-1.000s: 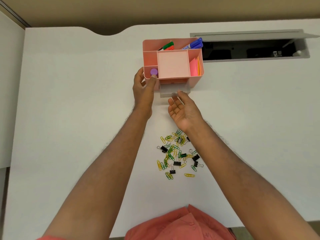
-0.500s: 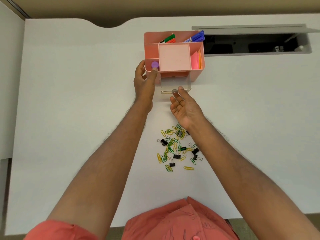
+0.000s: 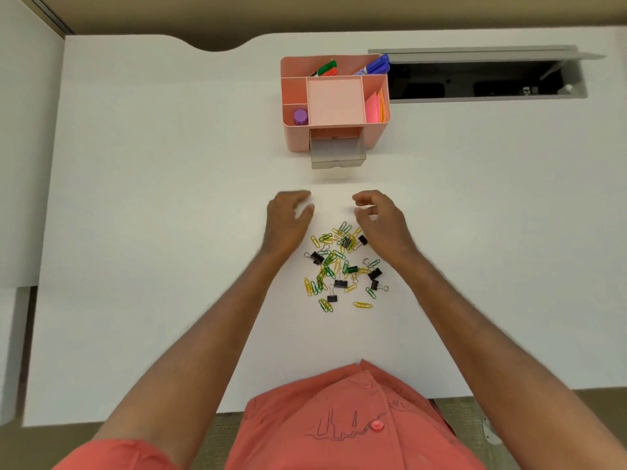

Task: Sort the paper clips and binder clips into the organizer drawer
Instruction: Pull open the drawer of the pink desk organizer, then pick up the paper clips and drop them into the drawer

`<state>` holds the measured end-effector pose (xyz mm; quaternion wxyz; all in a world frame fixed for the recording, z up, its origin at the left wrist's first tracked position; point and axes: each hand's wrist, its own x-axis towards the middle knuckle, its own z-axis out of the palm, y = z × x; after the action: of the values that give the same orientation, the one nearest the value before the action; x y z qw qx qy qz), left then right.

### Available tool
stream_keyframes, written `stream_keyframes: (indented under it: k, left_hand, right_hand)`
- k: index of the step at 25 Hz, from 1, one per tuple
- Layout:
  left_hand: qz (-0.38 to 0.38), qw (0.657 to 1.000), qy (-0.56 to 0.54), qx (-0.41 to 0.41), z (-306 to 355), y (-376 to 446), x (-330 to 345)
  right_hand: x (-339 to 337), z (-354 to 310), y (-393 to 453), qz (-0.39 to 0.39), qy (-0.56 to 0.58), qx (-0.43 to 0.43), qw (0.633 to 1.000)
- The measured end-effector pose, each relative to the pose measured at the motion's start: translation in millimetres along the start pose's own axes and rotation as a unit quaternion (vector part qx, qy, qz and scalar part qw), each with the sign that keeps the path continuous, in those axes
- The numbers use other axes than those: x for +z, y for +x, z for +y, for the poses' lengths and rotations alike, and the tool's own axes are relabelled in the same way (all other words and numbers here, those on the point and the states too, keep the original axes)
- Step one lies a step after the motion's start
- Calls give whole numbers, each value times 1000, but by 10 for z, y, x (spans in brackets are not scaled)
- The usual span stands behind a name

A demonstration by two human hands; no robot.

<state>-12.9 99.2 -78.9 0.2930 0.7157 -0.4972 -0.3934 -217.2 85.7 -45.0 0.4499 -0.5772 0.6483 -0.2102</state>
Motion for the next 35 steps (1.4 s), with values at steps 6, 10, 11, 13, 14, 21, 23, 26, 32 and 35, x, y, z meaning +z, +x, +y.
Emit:
stream_keyframes:
  k: [6, 10, 11, 13, 14, 21, 23, 26, 32, 35]
  left_hand:
    - [-97, 979, 159, 82, -106, -507, 98]
    - [-110, 964, 224, 90, -29, -606, 165]
    - [-103, 963, 232, 92, -8, -621, 184]
    - [-84, 962, 244, 90, 24, -636, 211]
    - [-78, 961, 251, 87, 31, -638, 220]
    - [-85, 956, 269, 83, 67, -605, 199]
    - [-92, 957, 266, 76, 81, -600, 186]
    - [-106, 952, 278, 68, 96, -596, 198]
    - [-129, 943, 300, 68, 119, -571, 194]
    - [-132, 947, 285, 67, 138, -570, 189]
  right_hand:
    - [4, 250, -246, -131, -289, -121, 941]
    - [48, 254, -328, -142, -363, -144, 910]
    - [53, 255, -339, -133, -363, -148, 910]
    - [62, 260, -352, -114, -349, -151, 918]
    - [68, 266, -356, -107, -334, -148, 925]
    - [-7, 314, -347, -103, -280, -93, 950]
    - [-25, 311, -338, -99, -278, -80, 952]
    - [-22, 302, -354, -72, -307, -85, 945]
    - [-36, 289, -386, -53, -336, -73, 937]
    - [-83, 308, -396, -44, -267, -51, 961]
